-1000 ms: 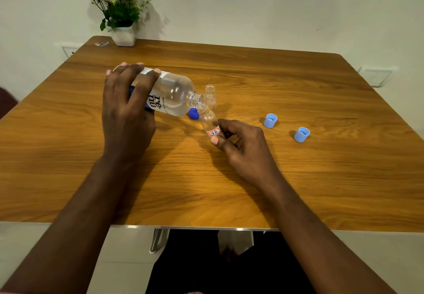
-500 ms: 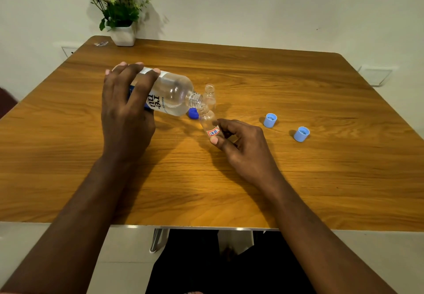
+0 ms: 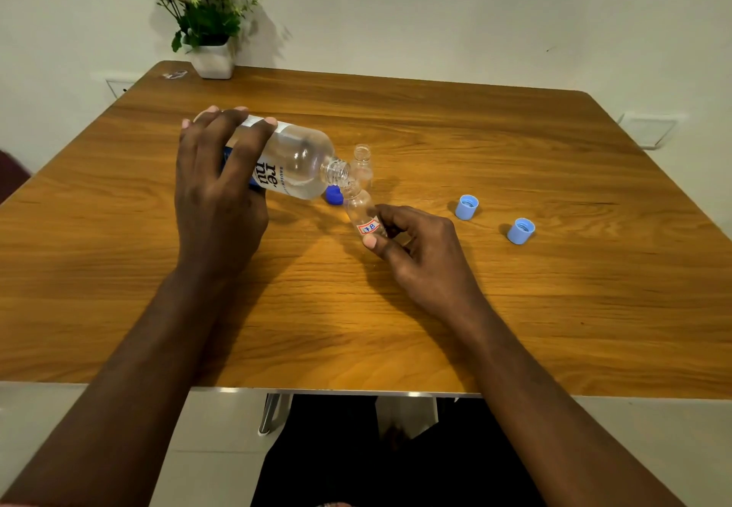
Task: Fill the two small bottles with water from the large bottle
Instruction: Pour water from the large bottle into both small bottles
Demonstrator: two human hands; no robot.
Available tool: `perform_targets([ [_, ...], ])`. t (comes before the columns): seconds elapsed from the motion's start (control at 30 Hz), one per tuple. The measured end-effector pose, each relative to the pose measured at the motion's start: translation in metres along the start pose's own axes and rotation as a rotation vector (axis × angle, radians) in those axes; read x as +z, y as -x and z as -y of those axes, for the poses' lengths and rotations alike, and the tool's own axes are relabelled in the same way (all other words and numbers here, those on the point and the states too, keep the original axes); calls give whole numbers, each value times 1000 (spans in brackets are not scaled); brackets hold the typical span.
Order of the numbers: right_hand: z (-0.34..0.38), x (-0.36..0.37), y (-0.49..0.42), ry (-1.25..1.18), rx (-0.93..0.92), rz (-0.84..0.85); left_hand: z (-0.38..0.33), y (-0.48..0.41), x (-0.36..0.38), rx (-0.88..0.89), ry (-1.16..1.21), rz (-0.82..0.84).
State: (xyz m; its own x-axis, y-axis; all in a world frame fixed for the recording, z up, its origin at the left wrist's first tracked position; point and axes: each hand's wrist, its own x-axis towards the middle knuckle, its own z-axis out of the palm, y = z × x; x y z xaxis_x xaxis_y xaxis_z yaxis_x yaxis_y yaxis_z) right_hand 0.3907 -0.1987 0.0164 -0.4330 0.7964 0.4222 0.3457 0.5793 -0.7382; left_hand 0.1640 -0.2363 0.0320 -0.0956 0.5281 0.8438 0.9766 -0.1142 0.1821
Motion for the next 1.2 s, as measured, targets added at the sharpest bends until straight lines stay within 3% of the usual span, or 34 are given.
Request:
perform_targets([
  [1.2,0,0,0,-11,6,15,1,-1,0,13,-19,6],
])
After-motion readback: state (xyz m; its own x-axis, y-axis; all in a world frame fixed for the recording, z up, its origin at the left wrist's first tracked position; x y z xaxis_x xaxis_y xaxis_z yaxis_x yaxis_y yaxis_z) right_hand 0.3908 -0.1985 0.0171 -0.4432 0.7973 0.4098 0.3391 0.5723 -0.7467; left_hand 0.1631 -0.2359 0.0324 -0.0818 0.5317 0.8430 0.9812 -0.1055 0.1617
